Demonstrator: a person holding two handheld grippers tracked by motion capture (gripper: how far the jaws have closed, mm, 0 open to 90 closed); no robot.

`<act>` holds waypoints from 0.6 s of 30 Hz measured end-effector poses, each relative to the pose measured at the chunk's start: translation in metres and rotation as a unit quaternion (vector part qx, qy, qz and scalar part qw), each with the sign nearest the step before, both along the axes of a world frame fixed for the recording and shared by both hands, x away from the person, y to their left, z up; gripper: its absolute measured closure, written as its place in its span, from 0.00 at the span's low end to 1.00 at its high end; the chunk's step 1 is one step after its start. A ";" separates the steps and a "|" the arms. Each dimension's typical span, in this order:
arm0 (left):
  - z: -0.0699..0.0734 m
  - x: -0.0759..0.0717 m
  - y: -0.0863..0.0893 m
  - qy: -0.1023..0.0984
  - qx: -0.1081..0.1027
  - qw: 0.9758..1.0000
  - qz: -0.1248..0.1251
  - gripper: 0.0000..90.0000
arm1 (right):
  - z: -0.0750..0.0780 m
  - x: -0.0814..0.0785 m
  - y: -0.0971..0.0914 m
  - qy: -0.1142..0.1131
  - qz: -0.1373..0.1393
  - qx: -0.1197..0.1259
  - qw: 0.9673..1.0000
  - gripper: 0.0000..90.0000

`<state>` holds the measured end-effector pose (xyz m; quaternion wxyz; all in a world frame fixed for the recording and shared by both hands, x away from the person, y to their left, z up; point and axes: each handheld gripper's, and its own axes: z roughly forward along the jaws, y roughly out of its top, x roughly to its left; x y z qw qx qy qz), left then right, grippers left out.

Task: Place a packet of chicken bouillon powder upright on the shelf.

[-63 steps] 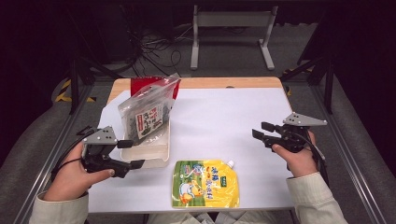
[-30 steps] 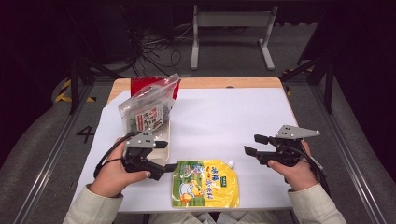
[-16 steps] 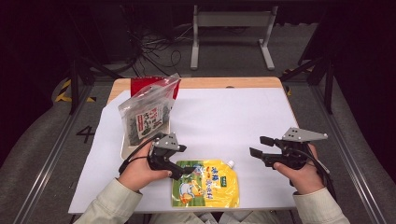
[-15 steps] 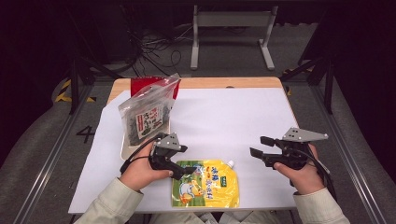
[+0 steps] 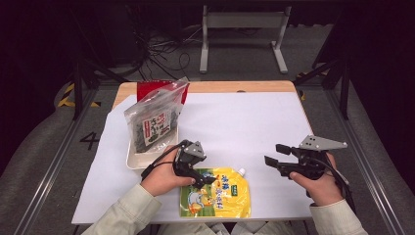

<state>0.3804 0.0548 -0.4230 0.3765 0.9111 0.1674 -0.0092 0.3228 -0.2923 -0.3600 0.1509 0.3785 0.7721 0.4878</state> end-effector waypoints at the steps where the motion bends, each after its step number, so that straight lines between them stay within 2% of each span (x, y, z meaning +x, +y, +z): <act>1: -0.001 0.000 -0.001 0.001 0.003 1.000 0.001 0.15 | 0.000 0.000 0.000 0.000 0.000 0.000 1.000 0.38; 4: -0.004 0.002 -0.003 -0.001 0.009 1.000 -0.003 0.14 | 0.000 0.000 0.000 0.000 -0.001 0.000 1.000 0.37; 18: -0.020 0.007 -0.017 0.024 0.035 0.999 -0.005 0.13 | -0.001 0.001 0.002 0.001 0.004 -0.003 1.000 0.37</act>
